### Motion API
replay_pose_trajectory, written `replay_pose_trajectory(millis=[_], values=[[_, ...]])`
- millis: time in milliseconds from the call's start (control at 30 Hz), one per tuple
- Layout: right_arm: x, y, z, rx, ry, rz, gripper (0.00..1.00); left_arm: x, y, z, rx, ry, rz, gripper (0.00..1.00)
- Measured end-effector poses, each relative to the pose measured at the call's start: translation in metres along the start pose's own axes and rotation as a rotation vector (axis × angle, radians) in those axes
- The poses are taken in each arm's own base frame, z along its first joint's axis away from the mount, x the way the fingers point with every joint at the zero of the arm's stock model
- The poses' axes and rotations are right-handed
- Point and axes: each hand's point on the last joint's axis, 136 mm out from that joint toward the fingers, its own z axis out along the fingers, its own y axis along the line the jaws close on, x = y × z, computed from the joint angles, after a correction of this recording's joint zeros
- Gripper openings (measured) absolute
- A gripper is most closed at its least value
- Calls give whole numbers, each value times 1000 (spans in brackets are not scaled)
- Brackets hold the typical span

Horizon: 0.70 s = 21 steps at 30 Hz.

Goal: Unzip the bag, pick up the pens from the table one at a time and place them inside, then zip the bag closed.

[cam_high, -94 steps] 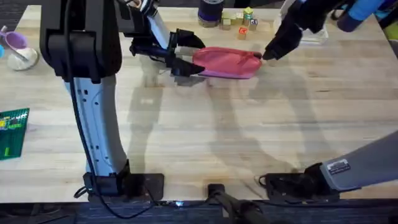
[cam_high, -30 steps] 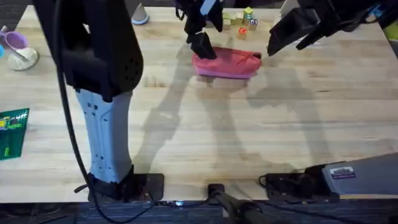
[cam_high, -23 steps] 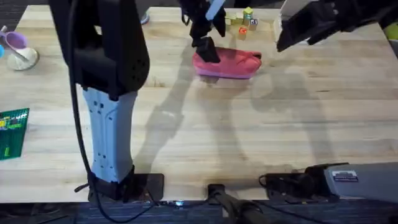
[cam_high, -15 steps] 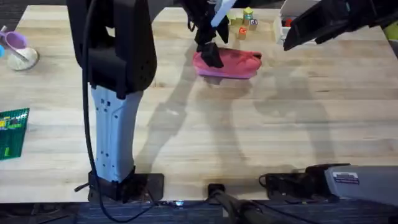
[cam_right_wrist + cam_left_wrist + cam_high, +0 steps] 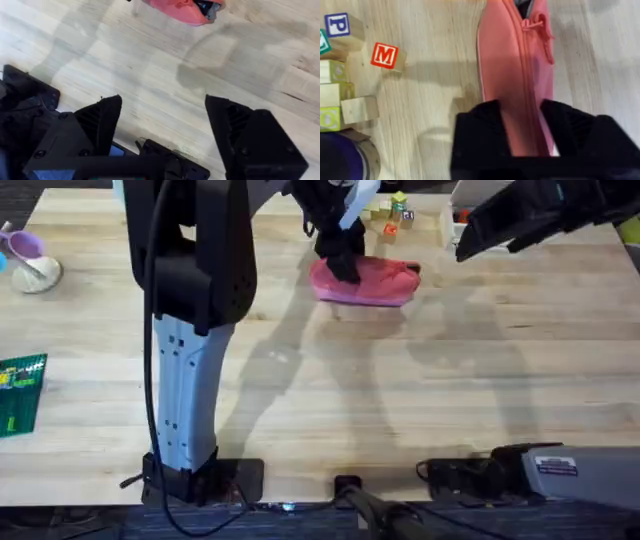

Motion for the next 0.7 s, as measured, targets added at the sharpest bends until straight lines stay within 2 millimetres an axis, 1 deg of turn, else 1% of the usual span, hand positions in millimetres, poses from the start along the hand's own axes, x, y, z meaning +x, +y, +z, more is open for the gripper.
replay_pose_trajectory(millis=[33, 133, 233, 300, 467, 567, 633, 700], values=[[0, 0, 0, 0, 0, 0, 996, 0, 0, 0, 1, -2, -3, 419], [0, 0, 0, 0, 0, 0, 996, -1, 1, 1, -3, -7, -3, 311], [1, 0, 1, -1, 3, 1, 996, -1, 2, 1, -6, -9, -2, 234], [5, -1, 6, -5, 17, 6, 996, -1, 2, 1, -6, -10, -4, 193], [22, 0, 33, -44, 61, 23, 996, -2, 3, 1, -8, -10, -4, 184], [32, -1, 45, -52, 58, 27, 996, -2, 3, 1, -8, -10, -3, 182], [32, -3, 49, -42, 13, 35, 996, -2, 3, 1, -8, -11, -3, 167], [27, -4, 51, -32, -48, 59, 996, -2, 3, 0, -9, -11, -3, 159]])
